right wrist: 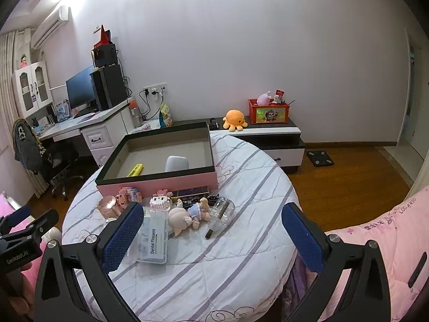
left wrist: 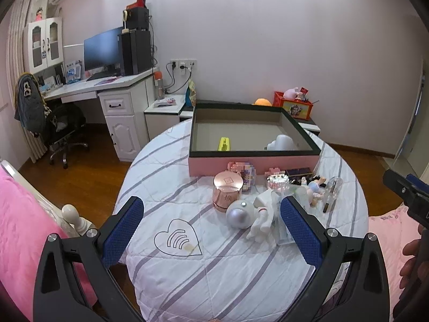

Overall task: Organize rigid objects
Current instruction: 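Move both grippers back toward the remaining items on the table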

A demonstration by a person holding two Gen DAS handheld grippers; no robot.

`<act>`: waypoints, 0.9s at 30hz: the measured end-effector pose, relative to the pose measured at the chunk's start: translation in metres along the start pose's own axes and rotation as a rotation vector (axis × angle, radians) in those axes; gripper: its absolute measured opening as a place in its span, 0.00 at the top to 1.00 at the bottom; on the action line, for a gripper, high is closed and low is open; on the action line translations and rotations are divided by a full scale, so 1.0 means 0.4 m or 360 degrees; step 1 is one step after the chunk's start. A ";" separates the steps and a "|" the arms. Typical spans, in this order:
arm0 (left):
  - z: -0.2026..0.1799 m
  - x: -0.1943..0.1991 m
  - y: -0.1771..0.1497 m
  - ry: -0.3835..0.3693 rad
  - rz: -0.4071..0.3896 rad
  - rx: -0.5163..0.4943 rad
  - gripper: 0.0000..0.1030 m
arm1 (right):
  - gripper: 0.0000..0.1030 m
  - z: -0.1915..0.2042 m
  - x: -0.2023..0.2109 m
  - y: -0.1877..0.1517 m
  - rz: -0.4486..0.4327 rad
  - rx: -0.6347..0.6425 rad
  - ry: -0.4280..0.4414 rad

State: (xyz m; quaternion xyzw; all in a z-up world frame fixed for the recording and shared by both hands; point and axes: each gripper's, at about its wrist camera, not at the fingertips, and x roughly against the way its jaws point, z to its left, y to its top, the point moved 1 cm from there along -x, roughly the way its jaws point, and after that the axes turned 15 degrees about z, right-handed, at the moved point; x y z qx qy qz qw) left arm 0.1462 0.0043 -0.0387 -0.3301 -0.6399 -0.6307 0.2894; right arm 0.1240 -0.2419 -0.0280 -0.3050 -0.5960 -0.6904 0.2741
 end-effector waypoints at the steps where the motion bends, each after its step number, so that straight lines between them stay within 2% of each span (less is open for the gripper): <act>1: 0.002 -0.006 0.000 -0.0001 0.0009 0.0001 0.00 | 0.00 -0.003 -0.005 0.001 0.0009 -0.0004 -0.0004; 10: -0.004 -0.072 -0.014 -0.0011 0.0088 -0.0005 0.00 | 0.00 -0.014 -0.057 0.008 0.0086 -0.0017 -0.0019; 21: -0.024 -0.106 -0.013 -0.0009 0.0091 -0.0041 0.00 | 0.00 -0.020 -0.094 0.016 0.0131 -0.0019 -0.0036; 27: -0.033 -0.171 -0.035 -0.0004 0.0182 -0.0072 0.00 | 0.00 -0.041 -0.157 0.011 0.0224 -0.0049 -0.0057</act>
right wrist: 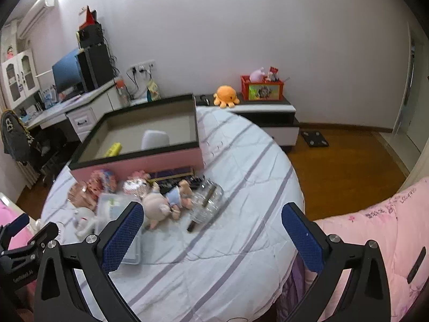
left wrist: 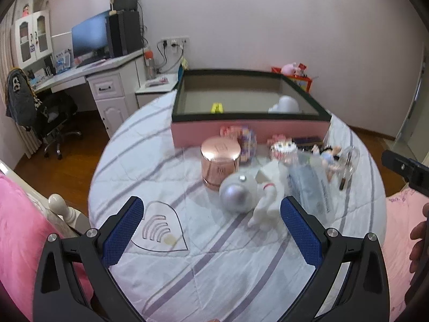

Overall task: Organize rigid objects
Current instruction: 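Move both grippers back toward the remaining items on the table, then grasp the white astronaut with left gripper while right gripper grasps clear bottle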

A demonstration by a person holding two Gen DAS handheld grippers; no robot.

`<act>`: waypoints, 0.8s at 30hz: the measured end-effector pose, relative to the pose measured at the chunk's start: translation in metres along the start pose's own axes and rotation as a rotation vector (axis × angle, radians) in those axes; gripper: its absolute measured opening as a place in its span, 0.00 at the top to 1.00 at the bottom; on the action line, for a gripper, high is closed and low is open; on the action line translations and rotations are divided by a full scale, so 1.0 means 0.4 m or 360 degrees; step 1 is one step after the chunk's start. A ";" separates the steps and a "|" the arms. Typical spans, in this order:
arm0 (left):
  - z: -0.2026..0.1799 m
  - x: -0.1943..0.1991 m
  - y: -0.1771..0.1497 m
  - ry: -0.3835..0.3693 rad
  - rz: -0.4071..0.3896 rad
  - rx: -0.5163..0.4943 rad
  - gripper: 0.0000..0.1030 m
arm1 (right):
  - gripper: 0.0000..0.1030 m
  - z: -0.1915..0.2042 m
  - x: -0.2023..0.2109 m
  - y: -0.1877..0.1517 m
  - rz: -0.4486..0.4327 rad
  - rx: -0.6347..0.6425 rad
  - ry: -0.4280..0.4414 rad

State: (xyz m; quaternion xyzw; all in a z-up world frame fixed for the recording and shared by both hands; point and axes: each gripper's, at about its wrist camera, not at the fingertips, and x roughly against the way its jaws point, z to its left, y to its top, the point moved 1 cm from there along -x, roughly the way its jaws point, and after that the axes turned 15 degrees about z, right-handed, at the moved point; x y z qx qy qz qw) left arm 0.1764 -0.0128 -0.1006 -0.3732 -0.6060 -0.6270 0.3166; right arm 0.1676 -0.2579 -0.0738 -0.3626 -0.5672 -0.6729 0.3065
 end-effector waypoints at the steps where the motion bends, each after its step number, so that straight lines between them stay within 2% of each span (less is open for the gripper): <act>1: -0.003 -0.009 -0.001 0.0000 0.0013 -0.0008 0.00 | 0.00 -0.006 -0.013 0.001 0.0020 -0.0010 -0.0001; 9: -0.031 -0.085 -0.009 -0.0040 0.0110 -0.0069 0.00 | 0.00 -0.022 -0.062 0.001 0.0091 -0.0033 -0.0015; 14: -0.029 -0.127 0.015 -0.0121 0.0140 -0.0039 0.00 | 0.00 -0.026 -0.106 0.006 0.0148 -0.0038 -0.0014; 19: -0.035 -0.152 0.036 -0.0134 0.0156 -0.0040 0.00 | 0.00 -0.037 -0.152 0.013 0.0202 -0.0065 0.0016; 22: -0.045 -0.165 0.045 -0.0161 0.0168 -0.0055 0.09 | 0.00 -0.041 -0.169 0.023 0.0212 -0.0075 0.0032; 23: -0.049 -0.170 0.045 -0.0169 0.0182 -0.0061 0.20 | 0.00 -0.042 -0.178 0.028 0.0217 -0.0077 0.0039; 24: -0.051 -0.178 0.046 -0.0209 0.0208 -0.0066 0.25 | 0.00 -0.042 -0.183 0.033 0.0220 -0.0077 0.0044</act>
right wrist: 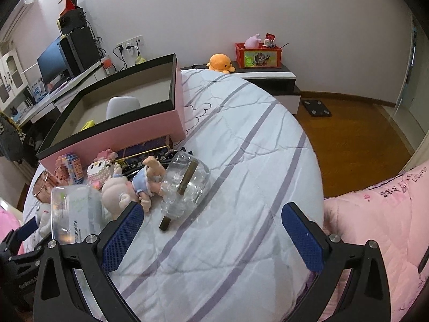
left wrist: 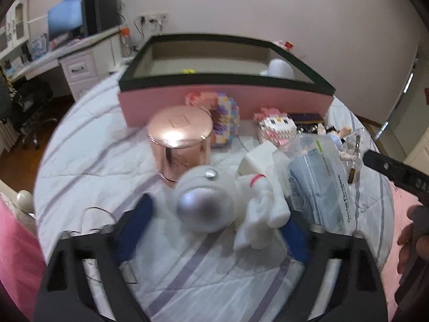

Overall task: Organize rigid objects
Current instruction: 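Grasp the white astronaut with left gripper while right gripper grasps clear bottle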

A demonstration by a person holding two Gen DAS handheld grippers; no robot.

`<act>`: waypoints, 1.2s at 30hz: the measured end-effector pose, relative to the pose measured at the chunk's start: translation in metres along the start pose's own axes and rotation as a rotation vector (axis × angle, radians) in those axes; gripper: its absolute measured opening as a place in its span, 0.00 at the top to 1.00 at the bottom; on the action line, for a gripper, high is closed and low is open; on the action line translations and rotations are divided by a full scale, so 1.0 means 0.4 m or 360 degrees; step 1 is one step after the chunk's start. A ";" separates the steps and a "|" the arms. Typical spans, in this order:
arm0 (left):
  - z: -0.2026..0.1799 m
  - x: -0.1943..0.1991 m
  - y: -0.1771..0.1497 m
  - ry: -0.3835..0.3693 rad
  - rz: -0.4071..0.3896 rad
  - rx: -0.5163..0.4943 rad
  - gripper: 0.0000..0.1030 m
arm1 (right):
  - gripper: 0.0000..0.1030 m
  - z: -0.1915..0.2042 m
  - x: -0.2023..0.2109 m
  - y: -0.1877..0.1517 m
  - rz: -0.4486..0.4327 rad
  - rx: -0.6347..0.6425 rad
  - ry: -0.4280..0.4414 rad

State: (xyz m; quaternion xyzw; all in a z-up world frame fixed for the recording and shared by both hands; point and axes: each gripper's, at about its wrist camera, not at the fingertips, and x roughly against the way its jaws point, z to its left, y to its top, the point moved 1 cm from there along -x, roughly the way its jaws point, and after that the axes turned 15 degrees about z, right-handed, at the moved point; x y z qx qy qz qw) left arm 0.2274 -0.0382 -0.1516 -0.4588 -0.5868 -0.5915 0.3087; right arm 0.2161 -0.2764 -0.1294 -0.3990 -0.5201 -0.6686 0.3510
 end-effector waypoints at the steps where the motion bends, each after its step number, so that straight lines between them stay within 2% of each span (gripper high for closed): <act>1: 0.002 -0.005 0.003 -0.0024 0.0015 0.0001 0.31 | 0.00 0.000 -0.007 0.006 0.0003 -0.0001 0.0002; 4: 0.001 -0.002 0.000 -0.0023 0.0006 -0.0006 0.31 | 0.07 -0.002 -0.029 0.021 0.0024 -0.0016 0.0003; 7: 0.006 -0.003 0.001 -0.0021 0.0009 -0.0008 0.30 | 0.17 0.001 -0.058 0.036 0.0060 -0.0011 0.0025; 9: 0.008 -0.003 0.003 0.0016 0.0010 0.0003 0.23 | 0.24 0.009 -0.070 0.043 0.0064 0.0001 0.0016; 11: 0.015 -0.006 0.006 0.0025 0.0006 0.0028 0.20 | 0.32 0.017 -0.077 0.048 0.0055 0.0009 0.0002; 16: 0.014 -0.014 0.018 -0.0013 0.0003 0.0032 0.29 | 0.47 0.011 -0.083 0.057 0.0036 -0.0010 0.0020; 18: 0.016 -0.014 0.019 -0.0019 0.0002 0.0041 0.29 | 0.59 0.011 -0.078 0.056 0.0030 0.0002 0.0026; 28: 0.047 0.019 -0.006 -0.0004 -0.0031 0.0078 0.29 | 0.64 -0.009 -0.050 0.030 -0.0002 0.0004 0.0121; 36: 0.066 0.085 -0.021 0.0020 -0.0114 0.0102 0.29 | 0.66 0.010 -0.004 0.008 -0.0017 0.0046 0.0212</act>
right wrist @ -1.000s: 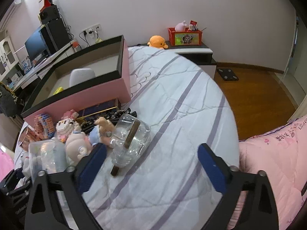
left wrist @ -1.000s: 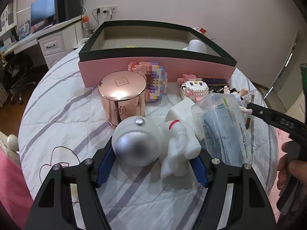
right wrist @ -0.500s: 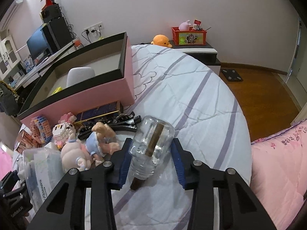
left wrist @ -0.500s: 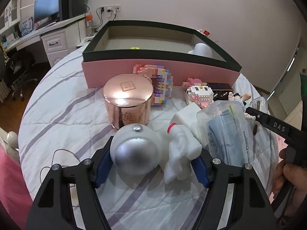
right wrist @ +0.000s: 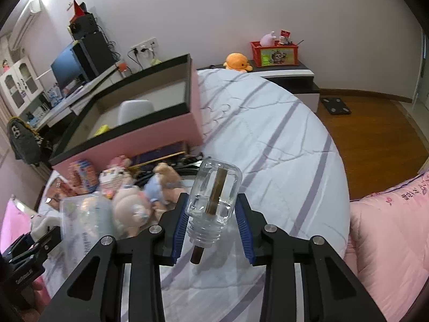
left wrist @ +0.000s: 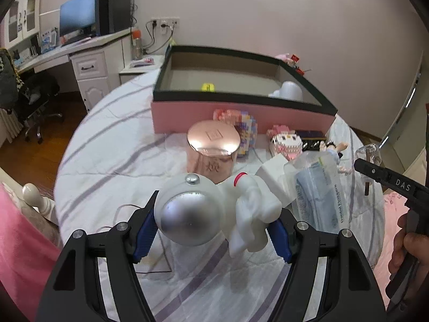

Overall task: Organize rigid objects
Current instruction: 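Carry astronaut and clear bottle into the pink box and release both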

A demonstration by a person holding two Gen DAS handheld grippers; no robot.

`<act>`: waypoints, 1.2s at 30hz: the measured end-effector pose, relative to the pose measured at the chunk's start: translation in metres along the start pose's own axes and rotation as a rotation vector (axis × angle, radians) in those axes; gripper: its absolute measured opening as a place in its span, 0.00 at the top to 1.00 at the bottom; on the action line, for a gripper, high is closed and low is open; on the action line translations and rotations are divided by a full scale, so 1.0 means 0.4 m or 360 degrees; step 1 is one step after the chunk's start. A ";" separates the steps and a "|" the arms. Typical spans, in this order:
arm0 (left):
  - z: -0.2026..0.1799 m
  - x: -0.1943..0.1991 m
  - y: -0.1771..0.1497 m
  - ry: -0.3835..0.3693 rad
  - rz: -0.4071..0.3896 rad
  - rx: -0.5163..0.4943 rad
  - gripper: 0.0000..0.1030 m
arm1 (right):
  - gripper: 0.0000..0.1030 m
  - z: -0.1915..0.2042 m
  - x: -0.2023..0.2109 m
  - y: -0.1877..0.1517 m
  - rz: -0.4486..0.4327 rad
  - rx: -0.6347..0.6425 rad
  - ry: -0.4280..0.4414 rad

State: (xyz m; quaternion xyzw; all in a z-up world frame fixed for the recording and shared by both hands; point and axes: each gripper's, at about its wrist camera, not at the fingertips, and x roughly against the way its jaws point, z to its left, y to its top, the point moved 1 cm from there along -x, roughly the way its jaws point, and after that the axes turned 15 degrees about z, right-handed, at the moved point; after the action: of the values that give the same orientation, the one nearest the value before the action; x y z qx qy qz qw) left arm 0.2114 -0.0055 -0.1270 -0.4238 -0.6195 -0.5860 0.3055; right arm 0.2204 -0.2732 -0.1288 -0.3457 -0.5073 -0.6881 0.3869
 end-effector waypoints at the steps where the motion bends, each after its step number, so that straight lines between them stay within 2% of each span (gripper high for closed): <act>1: 0.002 0.012 0.000 0.0010 -0.0022 0.0004 0.29 | 0.66 0.007 0.009 0.000 -0.0008 0.0010 0.0016; 9: 0.016 0.090 0.052 0.0060 -0.0161 -0.0015 0.29 | 0.66 0.065 0.066 0.028 -0.0066 0.0104 0.0141; 17: 0.023 0.145 0.221 0.0123 -0.0337 -0.0032 0.29 | 0.66 0.197 0.102 0.136 -0.0168 0.0336 0.0197; 20: 0.023 0.136 0.293 0.0114 -0.0357 -0.0035 0.29 | 0.66 0.233 0.100 0.190 -0.0205 0.0397 0.0191; 24: 0.013 0.094 0.383 0.0096 -0.0337 -0.0049 0.29 | 0.66 0.269 0.072 0.259 -0.0205 0.0448 0.0180; 29: -0.006 0.006 0.486 0.0130 -0.0279 -0.0074 0.29 | 0.65 0.292 -0.002 0.351 -0.0148 0.0489 0.0139; 36: -0.015 -0.110 0.563 0.0135 -0.0150 -0.0068 0.29 | 0.65 0.268 -0.126 0.424 0.0010 0.0431 0.0089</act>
State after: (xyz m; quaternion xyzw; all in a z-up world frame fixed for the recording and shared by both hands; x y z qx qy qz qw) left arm 0.4295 -0.0290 -0.0597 -0.3753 -0.6126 -0.6303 0.2944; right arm 0.4024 -0.1919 -0.0732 -0.2726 -0.5835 -0.6215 0.4461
